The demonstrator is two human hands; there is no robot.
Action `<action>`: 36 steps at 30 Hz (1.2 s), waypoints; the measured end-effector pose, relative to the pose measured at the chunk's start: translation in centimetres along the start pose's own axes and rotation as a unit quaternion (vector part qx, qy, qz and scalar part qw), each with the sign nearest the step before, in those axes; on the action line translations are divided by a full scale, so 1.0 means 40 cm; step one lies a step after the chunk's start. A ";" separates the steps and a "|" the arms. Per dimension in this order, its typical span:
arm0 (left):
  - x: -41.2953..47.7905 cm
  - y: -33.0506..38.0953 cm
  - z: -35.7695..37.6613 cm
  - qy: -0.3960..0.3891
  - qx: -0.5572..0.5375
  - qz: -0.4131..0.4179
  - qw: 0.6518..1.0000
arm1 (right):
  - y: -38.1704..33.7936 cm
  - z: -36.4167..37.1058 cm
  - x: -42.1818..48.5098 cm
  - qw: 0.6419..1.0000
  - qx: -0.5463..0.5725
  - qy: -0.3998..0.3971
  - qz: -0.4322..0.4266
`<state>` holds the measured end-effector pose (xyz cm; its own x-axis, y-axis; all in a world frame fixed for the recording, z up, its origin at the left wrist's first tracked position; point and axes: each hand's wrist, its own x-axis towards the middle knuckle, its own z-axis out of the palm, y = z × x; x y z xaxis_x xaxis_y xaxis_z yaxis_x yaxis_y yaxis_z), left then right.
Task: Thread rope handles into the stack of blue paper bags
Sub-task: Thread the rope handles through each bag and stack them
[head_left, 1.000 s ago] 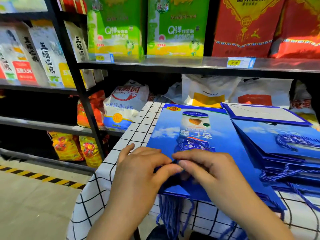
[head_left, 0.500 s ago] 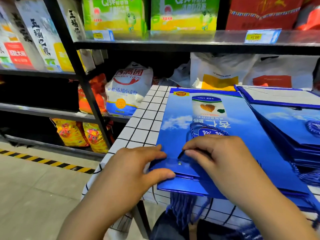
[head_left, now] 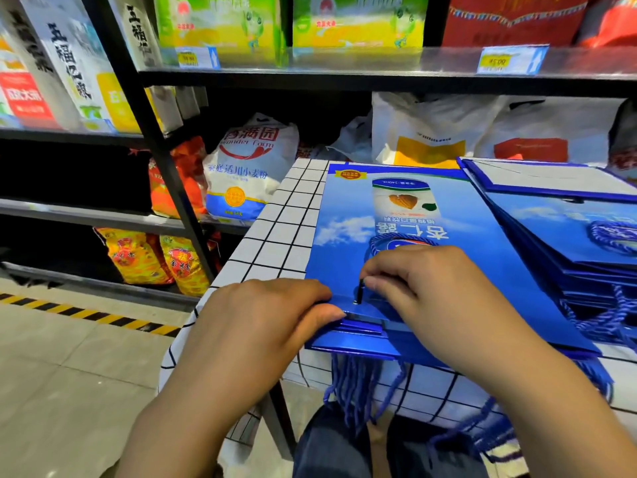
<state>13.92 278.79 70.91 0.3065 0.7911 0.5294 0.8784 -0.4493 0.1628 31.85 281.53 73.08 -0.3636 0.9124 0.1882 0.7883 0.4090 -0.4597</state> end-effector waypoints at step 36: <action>0.054 0.120 0.016 -0.049 0.150 -0.124 0.980 | 0.005 -0.016 0.012 0.989 -0.097 -0.054 -0.096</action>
<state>19.03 278.59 72.31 0.0910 0.9029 0.4200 0.9940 -0.1081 0.0170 32.17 282.05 73.62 -0.5580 0.8147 0.1575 0.7767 0.5797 -0.2466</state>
